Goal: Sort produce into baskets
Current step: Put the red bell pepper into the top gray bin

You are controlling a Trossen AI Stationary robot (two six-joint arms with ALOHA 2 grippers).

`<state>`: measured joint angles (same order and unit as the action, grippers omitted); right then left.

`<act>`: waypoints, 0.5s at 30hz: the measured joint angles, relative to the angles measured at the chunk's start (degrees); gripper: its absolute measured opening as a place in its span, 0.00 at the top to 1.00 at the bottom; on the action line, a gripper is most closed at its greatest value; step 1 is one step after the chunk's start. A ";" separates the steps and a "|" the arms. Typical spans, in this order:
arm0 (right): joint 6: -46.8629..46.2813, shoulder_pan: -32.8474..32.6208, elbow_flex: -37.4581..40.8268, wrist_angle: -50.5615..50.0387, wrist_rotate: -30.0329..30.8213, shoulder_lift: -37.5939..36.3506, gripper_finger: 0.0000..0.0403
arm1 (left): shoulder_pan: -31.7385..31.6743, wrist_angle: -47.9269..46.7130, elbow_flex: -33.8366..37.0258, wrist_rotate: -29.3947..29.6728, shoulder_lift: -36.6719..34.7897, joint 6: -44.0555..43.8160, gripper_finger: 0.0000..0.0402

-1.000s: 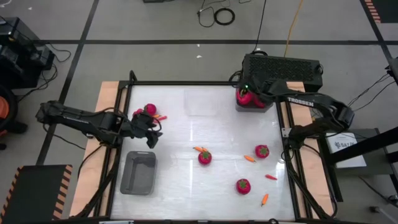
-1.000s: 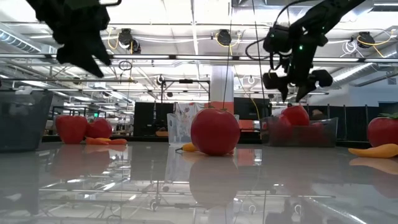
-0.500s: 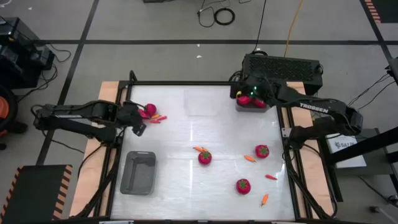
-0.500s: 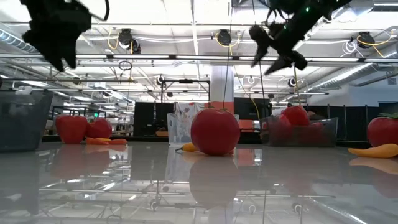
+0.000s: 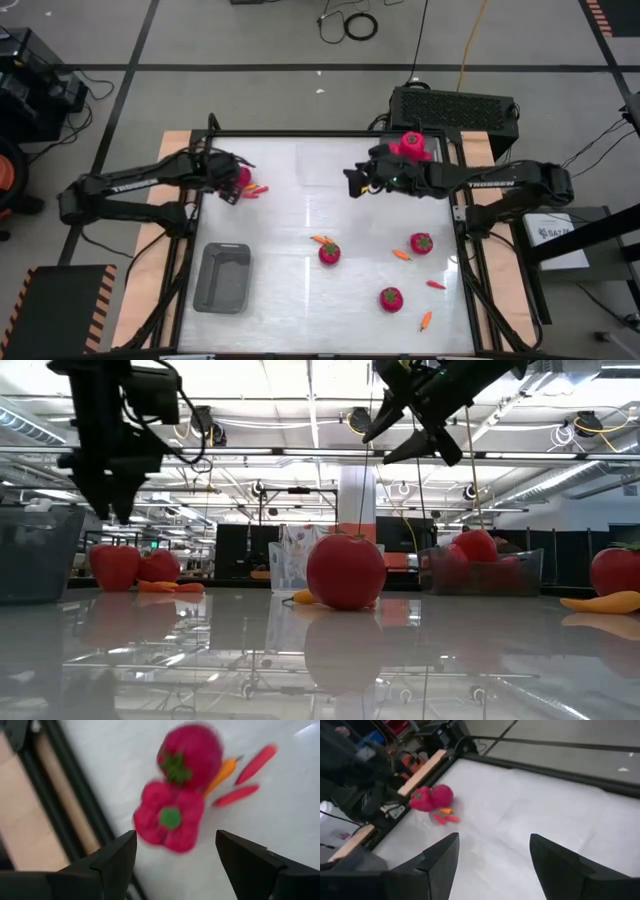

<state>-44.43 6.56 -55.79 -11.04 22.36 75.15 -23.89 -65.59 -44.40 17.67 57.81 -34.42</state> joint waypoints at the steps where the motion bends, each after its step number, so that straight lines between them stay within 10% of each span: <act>1: -0.26 -0.44 0.00 -0.22 -0.01 0.32 0.42 | -0.37 1.46 -0.02 0.03 0.34 0.56 0.31; 15: -2.27 -2.94 0.00 -0.75 0.03 0.92 0.42 | -5.47 3.66 -0.02 -0.82 7.60 3.86 0.52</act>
<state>-46.71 3.62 -55.79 -11.79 22.39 76.07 -29.36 -61.93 -44.42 16.86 65.40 -30.57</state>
